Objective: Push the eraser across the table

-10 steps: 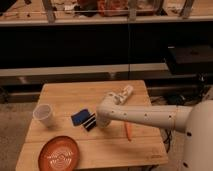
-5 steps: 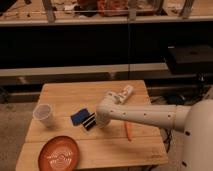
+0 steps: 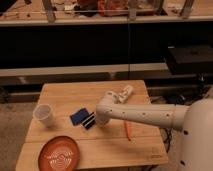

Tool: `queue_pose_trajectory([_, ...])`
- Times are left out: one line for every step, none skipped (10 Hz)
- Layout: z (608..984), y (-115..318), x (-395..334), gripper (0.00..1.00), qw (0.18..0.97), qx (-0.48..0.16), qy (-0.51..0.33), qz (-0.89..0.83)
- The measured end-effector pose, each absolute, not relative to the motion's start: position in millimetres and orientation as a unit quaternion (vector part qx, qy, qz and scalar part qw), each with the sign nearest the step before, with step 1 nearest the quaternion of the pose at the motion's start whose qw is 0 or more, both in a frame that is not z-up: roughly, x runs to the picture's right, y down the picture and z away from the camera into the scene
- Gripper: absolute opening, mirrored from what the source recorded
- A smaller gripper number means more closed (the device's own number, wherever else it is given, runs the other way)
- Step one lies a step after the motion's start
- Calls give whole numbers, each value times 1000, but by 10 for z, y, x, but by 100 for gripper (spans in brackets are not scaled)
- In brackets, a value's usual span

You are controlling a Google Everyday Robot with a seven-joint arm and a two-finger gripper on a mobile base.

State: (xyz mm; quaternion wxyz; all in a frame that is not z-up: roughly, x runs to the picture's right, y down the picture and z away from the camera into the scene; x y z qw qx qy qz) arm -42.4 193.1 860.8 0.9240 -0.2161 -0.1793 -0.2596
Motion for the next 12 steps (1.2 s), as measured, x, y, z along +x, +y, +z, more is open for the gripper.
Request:
queue_pose_trajectory([8618, 1925, -432, 0, 924, -215, -180, -261])
queue_pose_trajectory([8627, 1913, -445, 0, 923, -214, -180, -262])
queue_pose_trajectory([8634, 1901, -459, 0, 923, -213, -181, -264])
queue_pose_trajectory([8643, 1897, -469, 0, 923, -213, -182, -265])
queue_pose_trajectory([8649, 1888, -475, 0, 923, -212, -183, -266])
queue_pose_trajectory([8656, 1880, -481, 0, 922, -212, -183, -267])
queue_pose_trajectory([8665, 1875, -482, 0, 922, -211, -183, -267])
queue_pose_trajectory([8673, 1861, -486, 0, 922, -210, -183, -268])
queue_pose_trajectory([8680, 1854, -497, 0, 922, -209, -184, -269])
queue_pose_trajectory([8686, 1841, -509, 0, 922, -208, -185, -271])
queue_pose_trajectory([8694, 1837, -516, 0, 921, -208, -185, -272])
queue_pose_trajectory([8697, 1825, -522, 0, 921, -207, -185, -272])
